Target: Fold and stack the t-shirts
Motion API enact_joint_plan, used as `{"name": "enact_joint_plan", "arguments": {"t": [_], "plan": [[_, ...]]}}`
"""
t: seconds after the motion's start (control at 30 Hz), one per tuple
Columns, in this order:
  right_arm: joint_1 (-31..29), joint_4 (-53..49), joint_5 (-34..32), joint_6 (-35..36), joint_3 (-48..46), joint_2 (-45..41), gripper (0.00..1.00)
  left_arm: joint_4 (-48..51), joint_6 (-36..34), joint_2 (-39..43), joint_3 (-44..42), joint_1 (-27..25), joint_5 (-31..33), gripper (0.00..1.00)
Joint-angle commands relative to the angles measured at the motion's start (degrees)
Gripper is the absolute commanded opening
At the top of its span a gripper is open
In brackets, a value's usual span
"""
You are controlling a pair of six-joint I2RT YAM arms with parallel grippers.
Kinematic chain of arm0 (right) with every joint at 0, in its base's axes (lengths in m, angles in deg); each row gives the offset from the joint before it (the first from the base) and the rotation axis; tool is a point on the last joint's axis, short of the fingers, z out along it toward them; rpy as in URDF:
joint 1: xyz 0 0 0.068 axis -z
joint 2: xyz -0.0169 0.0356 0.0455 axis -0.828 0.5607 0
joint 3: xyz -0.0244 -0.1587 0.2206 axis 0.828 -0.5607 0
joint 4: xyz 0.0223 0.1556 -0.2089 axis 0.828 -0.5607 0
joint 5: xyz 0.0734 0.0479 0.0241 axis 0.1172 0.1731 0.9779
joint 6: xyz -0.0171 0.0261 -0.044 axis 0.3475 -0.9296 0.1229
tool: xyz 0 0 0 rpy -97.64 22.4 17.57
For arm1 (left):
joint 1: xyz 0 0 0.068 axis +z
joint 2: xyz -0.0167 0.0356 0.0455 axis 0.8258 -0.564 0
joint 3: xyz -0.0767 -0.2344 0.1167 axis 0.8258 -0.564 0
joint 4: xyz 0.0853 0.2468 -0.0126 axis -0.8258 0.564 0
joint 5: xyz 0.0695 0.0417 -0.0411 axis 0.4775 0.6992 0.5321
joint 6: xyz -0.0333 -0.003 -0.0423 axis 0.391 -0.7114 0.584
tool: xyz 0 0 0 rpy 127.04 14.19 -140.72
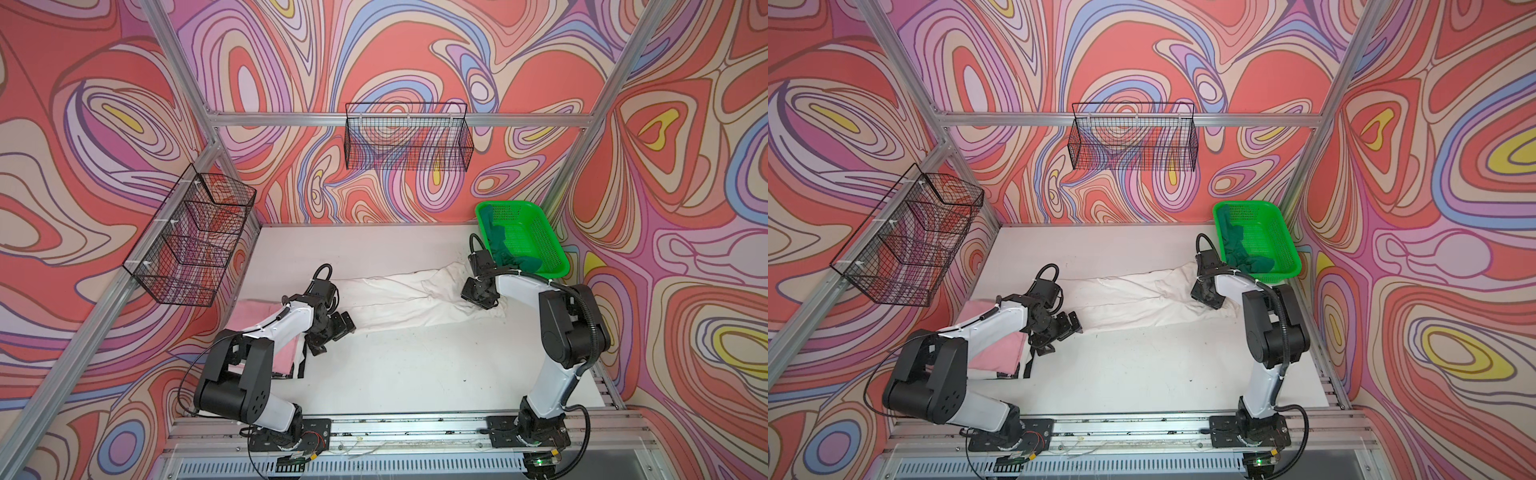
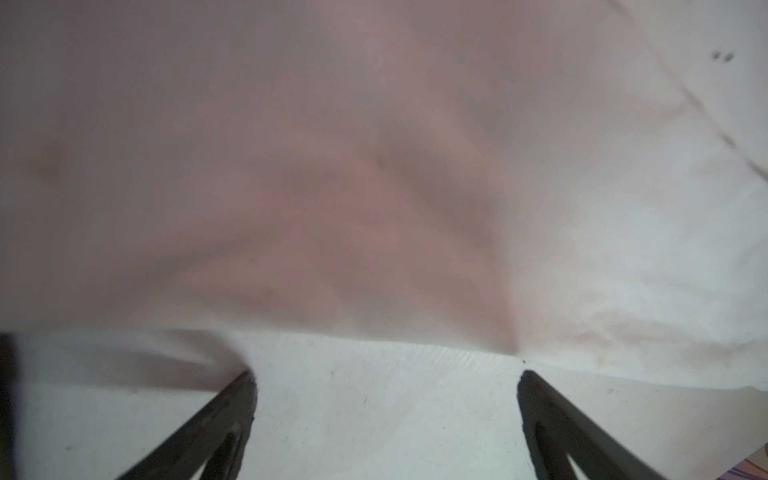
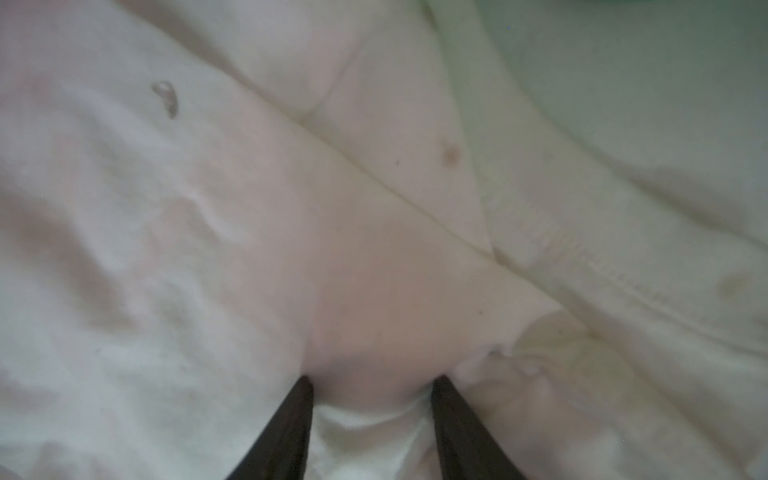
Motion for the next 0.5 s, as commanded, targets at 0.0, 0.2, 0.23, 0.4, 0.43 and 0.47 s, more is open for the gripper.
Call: {"name": "enact_joint_plan", "arguments": {"t": [0.0,0.2,0.23,0.4,0.43,0.47], "plan": [[0.27,0.61,2.66,0.21,1.12,4.57,0.49,-2.38,3.42,-2.48,-5.05,-1.69,-2.34,1.00],[-0.30,-0.62,3.50,1.47,8.27,10.53,0.49,-4.46,6.72,-1.56,-8.34,-5.52,-3.23,1.00],[-0.48,-0.82,3.47,1.82,9.50,11.73,0.49,-4.57,7.44,-0.93,-8.50,-6.54,-3.31,1.00],[-1.06,-2.97,3.47,3.76,17.11,17.07,0.49,-1.69,9.47,4.05,-6.63,-11.38,-1.47,1.00],[-1.06,-3.65,2.74,3.89,18.29,17.44,0.49,-0.06,9.01,5.51,-5.30,-11.66,-0.09,1.00],[-1.12,-3.79,2.25,3.99,19.07,17.30,0.49,1.49,8.10,6.57,-3.74,-11.65,1.41,1.00]]}}
